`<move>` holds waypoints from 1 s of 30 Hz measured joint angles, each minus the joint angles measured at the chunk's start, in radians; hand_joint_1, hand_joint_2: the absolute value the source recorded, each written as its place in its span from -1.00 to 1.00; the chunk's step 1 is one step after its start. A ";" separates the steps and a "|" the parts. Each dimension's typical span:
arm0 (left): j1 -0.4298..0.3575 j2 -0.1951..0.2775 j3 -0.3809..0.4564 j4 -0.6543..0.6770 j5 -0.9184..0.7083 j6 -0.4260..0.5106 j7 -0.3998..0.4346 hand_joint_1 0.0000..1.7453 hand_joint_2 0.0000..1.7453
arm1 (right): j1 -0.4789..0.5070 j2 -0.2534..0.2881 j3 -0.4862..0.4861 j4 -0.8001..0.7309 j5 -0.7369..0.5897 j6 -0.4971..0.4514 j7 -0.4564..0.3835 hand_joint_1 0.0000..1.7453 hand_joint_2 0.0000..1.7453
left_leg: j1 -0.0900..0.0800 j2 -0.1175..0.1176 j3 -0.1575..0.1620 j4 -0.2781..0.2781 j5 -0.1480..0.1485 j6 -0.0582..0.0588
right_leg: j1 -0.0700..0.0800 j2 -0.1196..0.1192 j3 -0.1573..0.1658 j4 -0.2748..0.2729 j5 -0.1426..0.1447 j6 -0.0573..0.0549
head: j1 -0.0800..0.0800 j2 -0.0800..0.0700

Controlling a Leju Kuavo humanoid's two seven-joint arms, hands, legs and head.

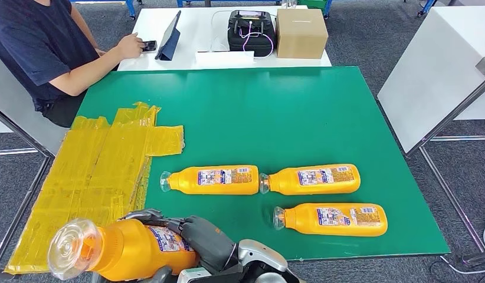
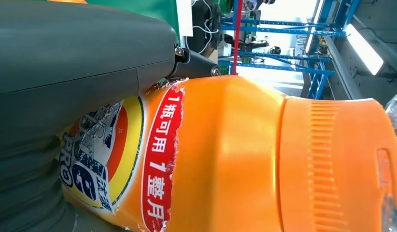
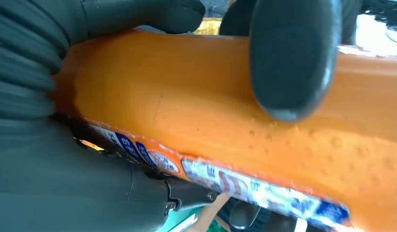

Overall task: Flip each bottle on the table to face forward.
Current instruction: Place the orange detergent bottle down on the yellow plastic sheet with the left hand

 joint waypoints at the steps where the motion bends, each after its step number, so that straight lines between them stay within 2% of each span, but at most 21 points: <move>1: -0.001 0.001 -0.001 0.000 -0.001 0.002 0.000 1.00 1.00 | 0.000 -0.001 0.000 0.000 0.001 0.001 0.000 1.00 1.00 | 0.000 0.000 0.000 0.000 0.000 0.000 | 0.000 0.000 0.000 0.000 0.000 0.000 | 0.000 0.000; 3: -0.002 0.002 -0.002 0.000 -0.002 0.005 0.001 1.00 1.00 | 0.000 -0.003 0.000 0.000 0.004 0.003 0.000 1.00 1.00 | 0.000 0.000 0.000 0.000 0.000 0.000 | 0.000 0.000 0.000 0.000 0.000 0.000 | 0.000 0.000; 7: -0.002 0.003 -0.003 0.000 -0.023 0.024 0.006 1.00 1.00 | 0.001 -0.005 0.000 0.000 0.031 -0.023 0.006 -1.00 1.00 | 0.000 0.000 0.000 0.000 0.000 0.000 | 0.000 0.000 0.000 0.000 0.000 0.000 | 0.000 0.000; 10: 0.001 0.001 0.002 0.000 -0.088 0.055 0.017 1.00 1.00 | 0.002 -0.019 -0.002 -0.012 0.075 -0.073 0.047 -1.00 1.00 | 0.000 0.000 0.000 0.000 0.000 0.000 | 0.000 0.000 0.000 0.000 0.000 0.000 | 0.000 0.000; 16: -0.016 -0.032 0.062 0.003 -0.348 0.084 0.055 1.00 1.00 | 0.006 -0.082 -0.035 -0.068 0.081 -0.115 0.118 -1.00 1.00 | 0.000 0.000 0.000 0.000 0.000 0.000 | -0.001 0.000 0.000 0.000 0.000 0.000 | 0.000 0.000; 21: -0.046 -0.062 0.222 0.027 -0.495 0.110 0.077 1.00 1.00 | -0.018 -0.138 -0.137 -0.087 0.057 -0.146 0.147 -1.00 1.00 | 0.000 0.000 0.001 0.000 0.001 0.001 | -0.001 0.000 0.001 0.000 0.001 0.001 | 0.000 0.000; 24: -0.058 -0.072 0.279 0.039 -0.573 0.124 0.088 1.00 1.00 | -0.032 -0.160 -0.171 -0.087 0.052 -0.145 0.158 -1.00 1.00 | 0.000 0.000 0.001 0.000 0.001 0.001 | -0.001 0.000 0.001 0.000 0.001 0.001 | 0.000 0.000; 30: -0.104 -0.070 0.399 0.140 -0.944 0.218 0.135 1.00 1.00 | -0.092 -0.218 -0.255 -0.042 0.038 -0.092 0.204 -1.00 1.00 | 0.000 0.000 0.000 0.000 0.001 0.001 | -0.001 0.000 0.000 0.000 0.001 0.001 | 0.000 0.000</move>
